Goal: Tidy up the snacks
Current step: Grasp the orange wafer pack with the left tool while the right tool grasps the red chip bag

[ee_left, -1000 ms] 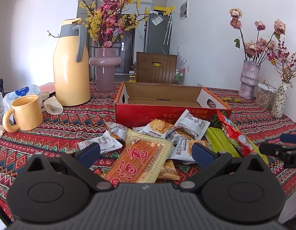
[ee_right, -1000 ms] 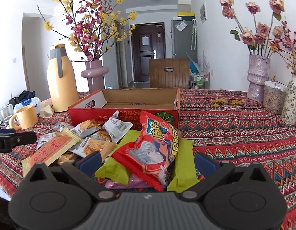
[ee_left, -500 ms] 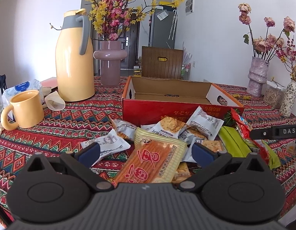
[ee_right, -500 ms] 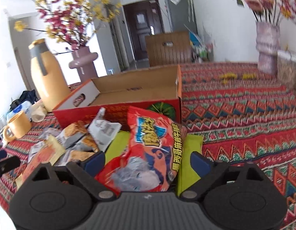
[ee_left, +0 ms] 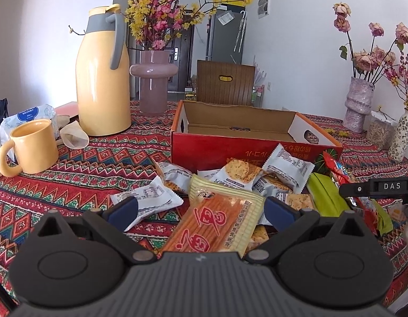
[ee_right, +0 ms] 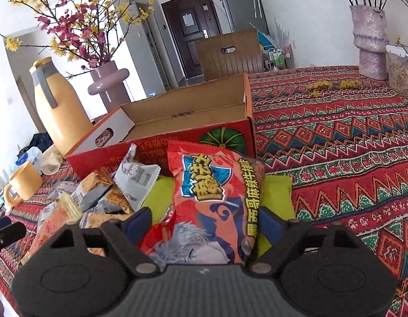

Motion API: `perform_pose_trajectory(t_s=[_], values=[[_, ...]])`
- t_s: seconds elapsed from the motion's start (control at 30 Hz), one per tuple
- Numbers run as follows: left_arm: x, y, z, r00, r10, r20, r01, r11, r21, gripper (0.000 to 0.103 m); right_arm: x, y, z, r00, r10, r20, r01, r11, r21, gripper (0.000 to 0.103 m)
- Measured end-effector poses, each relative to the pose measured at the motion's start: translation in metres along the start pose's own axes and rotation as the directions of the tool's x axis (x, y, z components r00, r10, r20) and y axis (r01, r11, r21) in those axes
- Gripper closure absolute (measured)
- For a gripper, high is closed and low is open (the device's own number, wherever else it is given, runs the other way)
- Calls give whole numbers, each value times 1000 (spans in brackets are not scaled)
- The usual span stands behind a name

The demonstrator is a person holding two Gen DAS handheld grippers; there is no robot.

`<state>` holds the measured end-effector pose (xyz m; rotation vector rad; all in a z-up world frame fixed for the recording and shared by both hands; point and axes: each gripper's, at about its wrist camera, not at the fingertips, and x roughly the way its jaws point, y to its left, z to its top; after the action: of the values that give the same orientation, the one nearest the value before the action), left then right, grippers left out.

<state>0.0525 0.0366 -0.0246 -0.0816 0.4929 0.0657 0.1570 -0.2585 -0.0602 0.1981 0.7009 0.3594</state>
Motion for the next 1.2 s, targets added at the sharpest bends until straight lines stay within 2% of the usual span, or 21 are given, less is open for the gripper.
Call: perform_pose_trajectory(t_s=[0.07,0.13,0.23,0.5,0.7,0.87,1.07,1.2], values=[[2,1,0,1000,-11,-12,11,1000,-5,0,-1,0,-1,1000,-4,6,4,1000,-4,32],[5,3,-1,999,-18,-30,18,1000,-13,0,-2,-1,-2,1000,-2,8,2,1000,-15,45],[8,5,-2,999,-14,-48,13,1000,-17,0,-5,-3,-3,1000,-3,13,3,1000,-25,47],[17,11,-2,994,-18,-107,20,1000,15,0,-20,4,-8,997,-26,73,32,996,-82,48],[36,12,-7,975,-58,-212,67,997,36,0,-44,13,-13,988,-32,150,53,990,-133,48],[47,17,-17,956,-79,-281,96,994,49,0,-54,15,-14,983,-27,181,54,988,-144,48],[44,21,-21,959,-71,-273,86,995,44,1,-52,14,-18,982,-13,189,41,989,-141,48],[41,20,-18,961,-80,-265,93,995,38,16,-51,13,-20,983,-12,181,39,989,-146,48]])
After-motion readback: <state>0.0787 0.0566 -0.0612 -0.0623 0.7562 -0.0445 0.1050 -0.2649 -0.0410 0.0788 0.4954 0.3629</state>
